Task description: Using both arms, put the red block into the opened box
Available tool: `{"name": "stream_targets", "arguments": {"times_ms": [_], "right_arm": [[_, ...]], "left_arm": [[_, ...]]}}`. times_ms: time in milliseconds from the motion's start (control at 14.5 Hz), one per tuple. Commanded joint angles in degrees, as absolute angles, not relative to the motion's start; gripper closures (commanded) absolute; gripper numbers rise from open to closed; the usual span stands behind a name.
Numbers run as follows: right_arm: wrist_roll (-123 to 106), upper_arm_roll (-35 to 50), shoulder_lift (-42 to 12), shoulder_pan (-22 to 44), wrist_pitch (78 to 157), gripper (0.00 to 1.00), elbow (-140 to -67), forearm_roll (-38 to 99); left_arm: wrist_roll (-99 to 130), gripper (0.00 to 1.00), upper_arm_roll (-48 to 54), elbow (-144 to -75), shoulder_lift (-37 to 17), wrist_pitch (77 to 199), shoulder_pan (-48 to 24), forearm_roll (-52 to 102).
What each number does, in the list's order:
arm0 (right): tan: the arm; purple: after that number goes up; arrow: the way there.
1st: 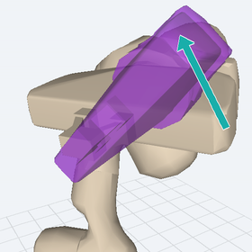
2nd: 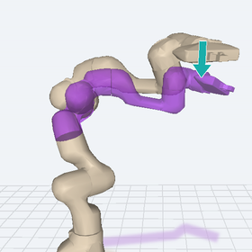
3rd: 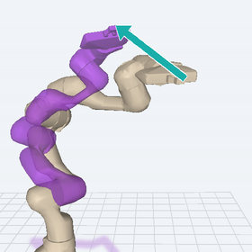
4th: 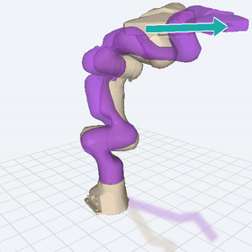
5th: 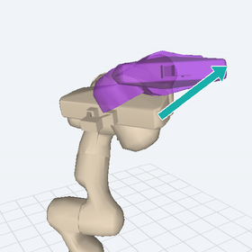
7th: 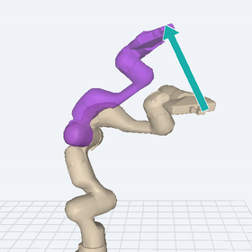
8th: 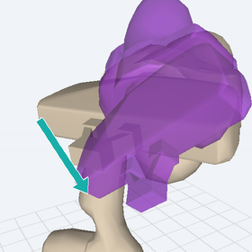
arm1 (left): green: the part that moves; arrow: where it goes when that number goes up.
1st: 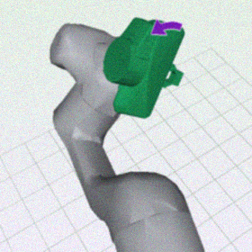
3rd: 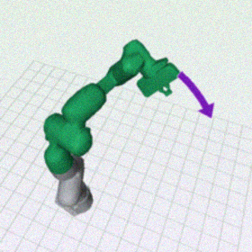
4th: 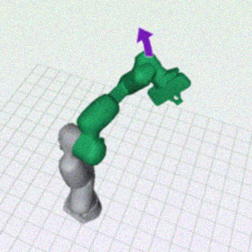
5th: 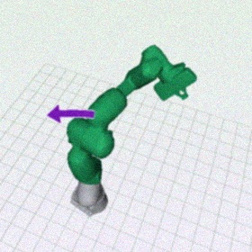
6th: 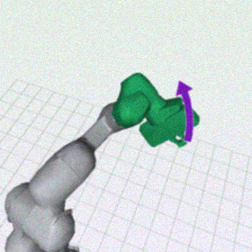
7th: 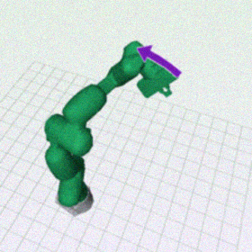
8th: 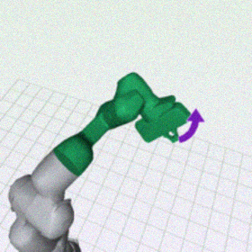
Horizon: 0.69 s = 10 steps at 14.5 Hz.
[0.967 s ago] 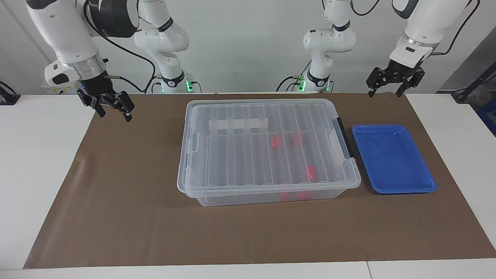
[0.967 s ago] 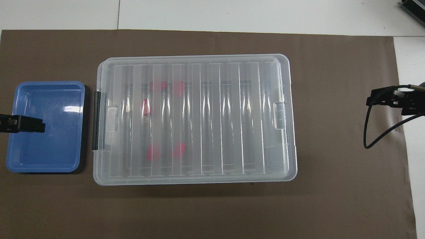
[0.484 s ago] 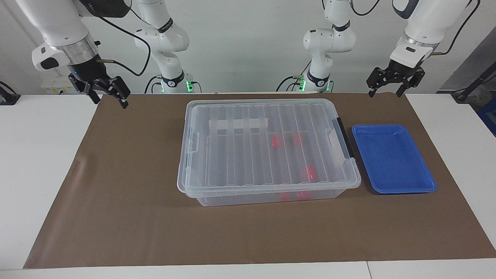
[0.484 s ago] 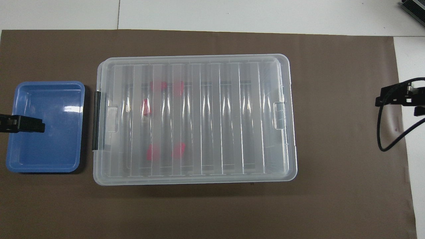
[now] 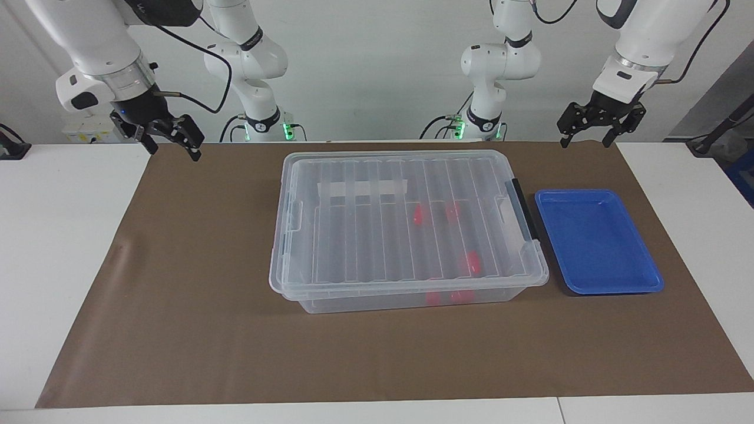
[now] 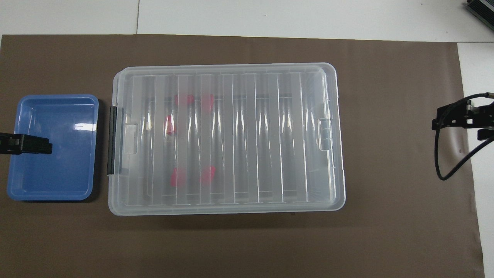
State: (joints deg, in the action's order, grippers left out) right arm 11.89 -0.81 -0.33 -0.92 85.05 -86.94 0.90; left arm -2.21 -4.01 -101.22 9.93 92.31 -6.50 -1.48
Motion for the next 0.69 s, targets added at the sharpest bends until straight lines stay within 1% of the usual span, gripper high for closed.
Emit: {"name": "stream_targets", "arguments": {"times_ms": [0, 622], "right_arm": [[11.2, -0.5, 0.5, -0.9, 85.1, 0.0, -88.3, 0.4], [9.8, -0.4, 1.2, -0.9, 86.5, 0.0, -90.0, 0.1]], "left_arm": [[-1.8, 0.0, -4.3, -102.0, 10.6, 91.9, -6.6, -0.8], [-1.8, 0.0, -4.3, -102.0, 10.6, 91.9, -6.6, -0.8]]}}
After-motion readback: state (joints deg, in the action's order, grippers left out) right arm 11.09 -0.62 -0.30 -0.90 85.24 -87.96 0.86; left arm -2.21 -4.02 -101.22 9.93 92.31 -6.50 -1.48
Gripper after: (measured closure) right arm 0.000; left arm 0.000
